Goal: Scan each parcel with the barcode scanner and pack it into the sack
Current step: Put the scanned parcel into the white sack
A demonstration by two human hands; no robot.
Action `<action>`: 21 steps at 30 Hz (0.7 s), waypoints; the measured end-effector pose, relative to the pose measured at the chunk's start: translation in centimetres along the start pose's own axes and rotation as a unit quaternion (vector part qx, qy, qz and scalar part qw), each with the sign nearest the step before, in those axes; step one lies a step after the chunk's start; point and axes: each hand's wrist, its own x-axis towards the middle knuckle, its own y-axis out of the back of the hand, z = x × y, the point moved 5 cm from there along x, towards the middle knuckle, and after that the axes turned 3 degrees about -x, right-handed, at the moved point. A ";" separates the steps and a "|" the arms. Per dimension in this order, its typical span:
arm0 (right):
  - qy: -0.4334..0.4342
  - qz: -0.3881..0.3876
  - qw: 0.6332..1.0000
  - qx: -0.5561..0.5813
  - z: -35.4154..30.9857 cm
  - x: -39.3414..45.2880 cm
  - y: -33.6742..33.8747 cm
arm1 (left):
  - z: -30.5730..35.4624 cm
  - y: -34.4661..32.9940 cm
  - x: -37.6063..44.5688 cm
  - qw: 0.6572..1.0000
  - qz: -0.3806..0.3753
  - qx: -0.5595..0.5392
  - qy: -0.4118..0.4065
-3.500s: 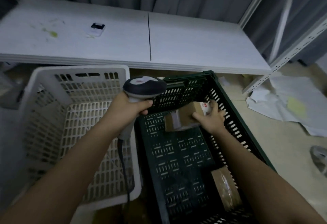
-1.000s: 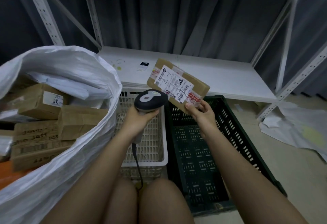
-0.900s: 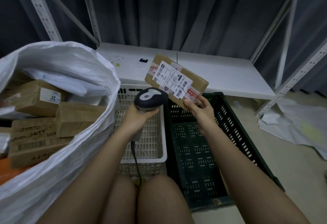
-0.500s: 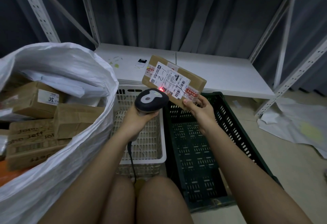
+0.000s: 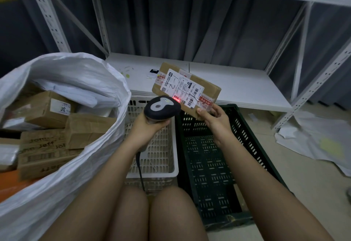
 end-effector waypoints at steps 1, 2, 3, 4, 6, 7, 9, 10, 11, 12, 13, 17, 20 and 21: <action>0.001 -0.007 1.000 0.006 -0.5 -0.4 -0.2 | 0.3 0.4 -0.4 1.000 0.008 -0.007 -0.003; 0.005 -0.013 1.000 0.013 -1.0 -0.8 -0.4 | 0.7 0.9 -0.8 1.000 0.018 -0.012 -0.008; 0.014 -0.023 0.999 0.019 -1.8 -1.3 -0.8 | 1.3 1.5 -1.5 0.999 0.029 -0.017 -0.017; 0.024 -0.033 0.999 0.020 -2.5 -1.8 -1.2 | 1.8 2.4 -2.1 0.999 0.041 -0.018 -0.025; 0.050 -0.055 0.997 0.006 -4.4 -3.2 -2.5 | 2.9 4.4 -3.9 0.997 0.072 -0.023 -0.034; 0.065 -0.067 0.996 -0.012 -5.4 -4.1 -3.5 | 3.6 5.6 -4.9 0.995 0.092 -0.026 -0.036; 0.101 -0.098 0.988 -0.058 -7.4 -6.0 -5.9 | 4.7 8.5 -7.0 0.989 0.139 -0.020 -0.045; 0.118 -0.116 0.983 -0.077 -8.4 -7.0 -7.3 | 5.2 10.0 -8.2 0.985 0.164 -0.015 -0.053; 0.135 -0.137 0.977 -0.094 -9.1 -8.0 -8.8 | 5.9 11.6 -9.4 0.980 0.187 -0.015 -0.065; 0.154 -0.158 0.969 -0.110 -9.7 -8.9 -10.3 | 6.3 13.1 -10.5 0.976 0.205 -0.018 -0.070; 0.174 -0.177 0.960 -0.131 -10.2 -9.8 -11.9 | 6.8 14.7 -11.8 0.972 0.224 -0.021 -0.072; 0.261 -0.245 0.903 -0.238 -11.2 -13.0 -18.1 | 7.2 21.5 -16.6 0.954 0.296 -0.004 -0.053; 0.372 -0.274 0.817 -0.345 -11.4 -15.0 -22.2 | 7.0 26.0 -20.5 0.932 0.359 0.000 -0.038; 0.412 -0.280 0.782 -0.374 -11.5 -15.8 -23.5 | 6.9 27.3 -21.9 0.923 0.383 -0.003 -0.035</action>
